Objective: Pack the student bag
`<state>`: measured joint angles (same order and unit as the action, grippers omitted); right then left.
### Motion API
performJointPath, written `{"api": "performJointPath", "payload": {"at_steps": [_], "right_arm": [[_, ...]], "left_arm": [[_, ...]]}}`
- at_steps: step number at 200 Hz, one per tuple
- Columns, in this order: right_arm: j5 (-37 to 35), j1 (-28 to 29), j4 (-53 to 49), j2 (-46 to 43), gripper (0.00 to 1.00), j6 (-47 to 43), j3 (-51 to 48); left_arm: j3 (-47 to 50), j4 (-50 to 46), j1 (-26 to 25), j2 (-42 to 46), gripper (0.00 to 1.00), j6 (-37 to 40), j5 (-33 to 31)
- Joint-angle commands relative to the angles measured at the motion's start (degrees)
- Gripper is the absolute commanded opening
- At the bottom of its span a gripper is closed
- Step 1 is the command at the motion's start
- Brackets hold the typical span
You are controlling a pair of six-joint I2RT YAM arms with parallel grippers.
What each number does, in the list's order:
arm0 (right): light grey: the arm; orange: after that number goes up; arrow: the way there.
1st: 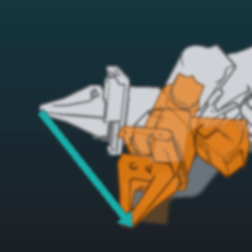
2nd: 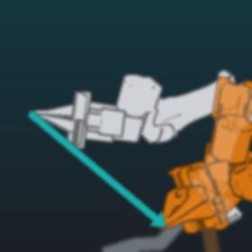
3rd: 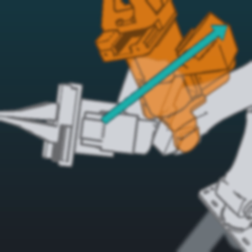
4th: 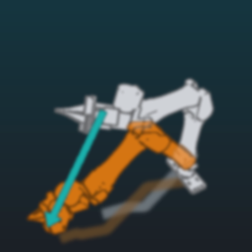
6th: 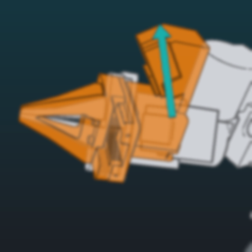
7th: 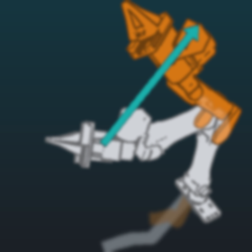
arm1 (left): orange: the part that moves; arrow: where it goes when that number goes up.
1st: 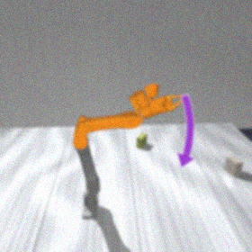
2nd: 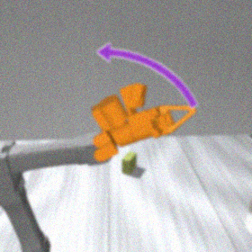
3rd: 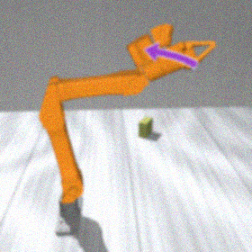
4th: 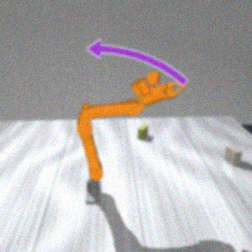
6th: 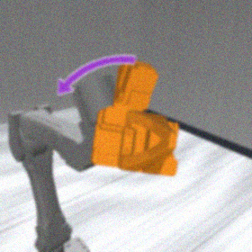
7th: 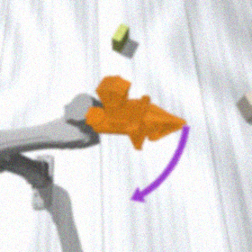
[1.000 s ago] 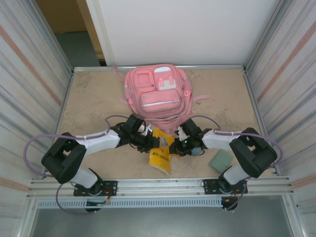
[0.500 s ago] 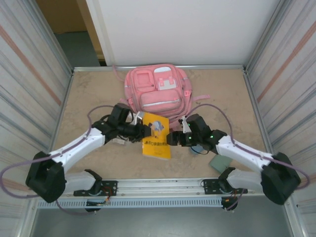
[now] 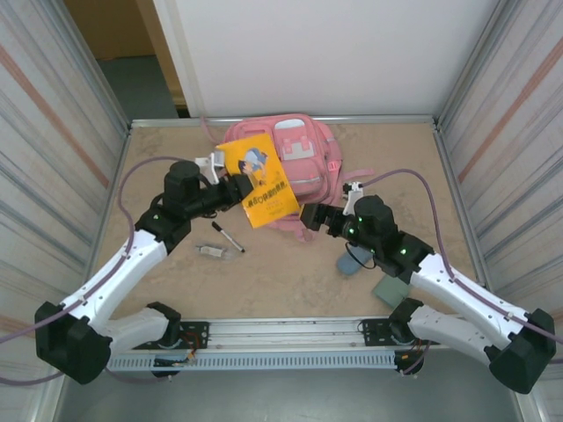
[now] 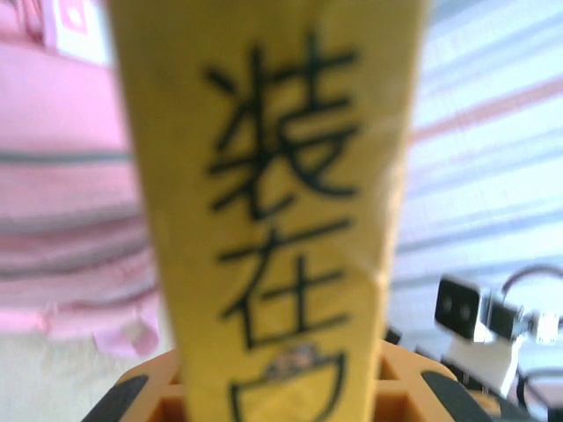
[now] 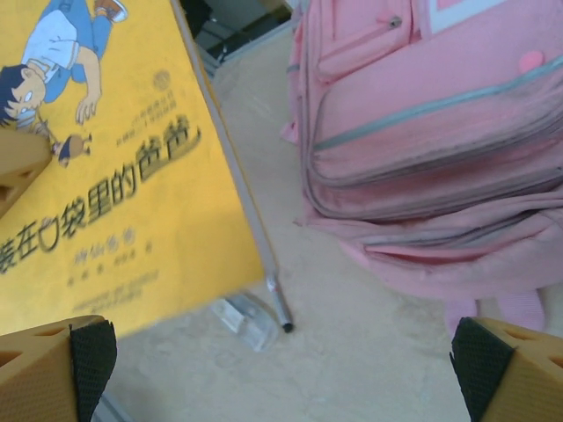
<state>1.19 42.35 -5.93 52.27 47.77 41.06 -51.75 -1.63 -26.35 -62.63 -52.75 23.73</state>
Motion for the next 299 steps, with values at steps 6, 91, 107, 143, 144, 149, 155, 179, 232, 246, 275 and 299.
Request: {"api": "performJointPath", "payload": {"at_steps": [6, 91, 107, 143, 144, 149, 155, 179, 232, 246, 275, 299], "right_arm": [[3.26, -1.17, 2.56, 5.49, 0.99, 13.82, 6.53], [5.39, 0.44, 30.05, 19.27, 0.9, 37.79, 5.09], [3.37, 0.72, 31.83, 20.39, 0.86, 38.07, 5.7], [2.74, -0.46, 37.45, 23.83, 0.53, 39.82, 7.02], [2.71, -0.53, 37.51, 23.93, 0.52, 39.88, 7.02], [2.49, -0.66, 37.98, 24.16, 0.52, 40.25, 7.06], [2.2, -0.69, 38.34, 24.47, 0.52, 40.37, 7.05], [-0.25, -0.51, 39.7, 24.35, 0.52, 39.09, 6.97], [-3.26, -1.0, 43.38, 24.15, 0.42, 37.48, 6.21], [-2.58, -1.43, 45.91, 25.02, 0.32, 37.49, 5.88], [-2.17, -1.57, 46.78, 25.31, 0.12, 36.72, 5.46], [-2.32, -2.23, 45.86, 24.53, 0.09, 36.14, 4.58]], "left_arm": [[-3.5, 12.22, 1.37, -1.06, 0.0, -2.3, -4.9], [3.54, 33.13, 2.1, -8.92, 0.0, -24.43, -4.61], [4.19, 33.95, 1.54, -9.84, 0.0, -26.09, -4.17], [4.32, 36.73, 0.31, -12.6, 0.0, -29.22, -0.87], [4.35, 36.76, 0.28, -12.6, 0.0, -29.23, -0.83], [4.4, 36.79, 0.16, -12.86, 0.0, -29.19, -0.76], [4.37, 36.62, -0.06, -13.03, 0.0, -29.31, -0.71], [4.8, 38.16, -0.11, -14.47, 0.0, -31.79, -0.16], [4.73, 42.82, -0.37, -17.38, 0.04, -35.79, 2.75], [4.03, 40.25, -0.37, -16.95, 0.06, -34.17, 3.42], [1.81, 32.8, 0.61, -17.02, 0.18, -30.23, 6.8], [-1.44, 25.3, 1.39, -16.76, 0.37, -21.41, 11.29]]}}
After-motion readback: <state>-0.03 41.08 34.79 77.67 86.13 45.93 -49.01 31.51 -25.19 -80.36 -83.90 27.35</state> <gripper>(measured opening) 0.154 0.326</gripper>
